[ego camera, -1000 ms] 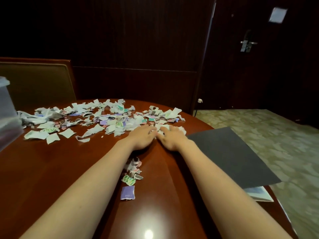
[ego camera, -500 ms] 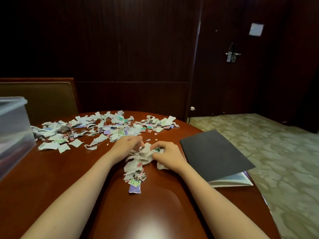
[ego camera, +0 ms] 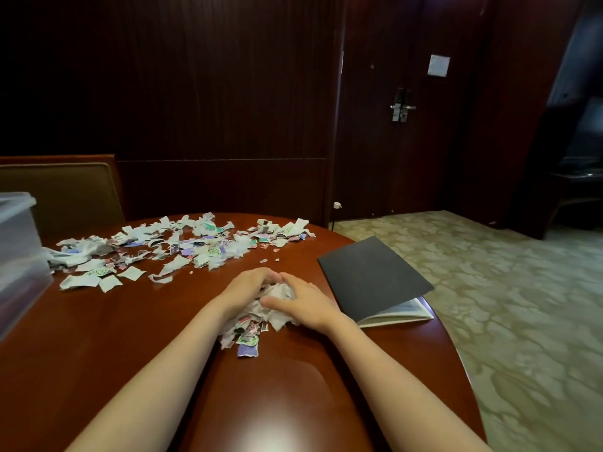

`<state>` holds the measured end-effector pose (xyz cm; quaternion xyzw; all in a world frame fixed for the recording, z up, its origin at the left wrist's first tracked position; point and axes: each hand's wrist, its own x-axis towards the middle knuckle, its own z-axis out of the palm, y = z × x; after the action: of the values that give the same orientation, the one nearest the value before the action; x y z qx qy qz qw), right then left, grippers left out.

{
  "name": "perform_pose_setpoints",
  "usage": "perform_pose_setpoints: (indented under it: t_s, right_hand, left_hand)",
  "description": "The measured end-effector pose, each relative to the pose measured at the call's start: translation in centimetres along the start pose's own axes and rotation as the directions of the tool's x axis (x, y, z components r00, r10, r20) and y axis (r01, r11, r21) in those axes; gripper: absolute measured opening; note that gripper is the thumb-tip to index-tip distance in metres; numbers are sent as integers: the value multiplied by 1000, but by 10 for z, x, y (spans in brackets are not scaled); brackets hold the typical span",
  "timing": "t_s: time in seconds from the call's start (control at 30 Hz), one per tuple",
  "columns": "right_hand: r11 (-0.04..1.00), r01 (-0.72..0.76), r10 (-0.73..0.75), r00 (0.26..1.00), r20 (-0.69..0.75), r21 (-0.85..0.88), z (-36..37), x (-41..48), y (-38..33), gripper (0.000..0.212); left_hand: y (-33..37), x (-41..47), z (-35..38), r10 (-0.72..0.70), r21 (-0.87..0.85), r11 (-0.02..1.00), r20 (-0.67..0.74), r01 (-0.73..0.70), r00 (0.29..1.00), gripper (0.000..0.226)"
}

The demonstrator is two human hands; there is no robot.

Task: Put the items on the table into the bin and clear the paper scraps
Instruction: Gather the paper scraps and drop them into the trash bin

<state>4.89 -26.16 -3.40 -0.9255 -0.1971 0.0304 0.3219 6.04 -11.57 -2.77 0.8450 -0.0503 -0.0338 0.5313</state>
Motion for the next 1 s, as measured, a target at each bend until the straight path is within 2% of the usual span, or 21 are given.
perform_pose_setpoints:
  t_s: [0.07,0.13,0.2,0.27,0.33,0.4,0.47,0.53,0.6,0.7,0.8,0.93,1.0]
  right_hand:
    - [999,-22,22,1000,8,49,3,-9,-3,90]
    - [1000,-13,13,1000,8,5,6,-18,-8,94]
    - [998,27,-28,999,-19,-50,8,-27,-11,82]
    - [999,28,-29,998,-48,-34,5,-36,-13,66]
    - [1000,1,-2,998,-61,-17,3,-45,-14,60]
    - [1000,-6,6,996,-92,0,1,-53,-15,57]
    - [999,-8,12,992,-123,32,2,-58,-16,52]
    - [996,-11,26,985,-168,89,5,-60,-16,44]
    - [987,-19,54,975,-216,160,8,-61,-16,38]
    - [969,-33,104,955,-278,246,11,-61,-16,33]
    - [909,-57,209,919,-334,413,9,-63,-15,26]
    - [766,-76,425,806,-413,639,4,-62,-14,23]
    - [715,-69,499,747,-440,695,2,-64,-12,23]
  left_hand:
    - [3,-7,7,34,-10,999,-32,-35,999,25]
    - [5,-15,12,38,-70,997,-36,-41,999,24]
    - [6,-22,10,49,-115,992,-25,-51,998,26]
    - [7,-31,0,92,-67,993,-4,-92,996,34]
    - [6,-43,-17,96,-9,995,85,-95,992,61]
    - [1,-58,-36,30,160,985,208,-64,978,105]
    - [-9,-71,-49,-83,458,887,298,-66,951,142]
    - [-19,-78,-51,-159,630,774,287,-61,944,154]
    - [-22,-80,-45,-152,617,785,270,-50,951,154]
    - [-16,-79,-27,-87,586,803,296,-109,951,152]
    - [-10,-76,-7,-14,525,839,285,-144,959,150]
    - [1,-73,13,60,483,861,220,-162,974,129]
    - [1,-66,15,87,467,866,210,-178,974,124]
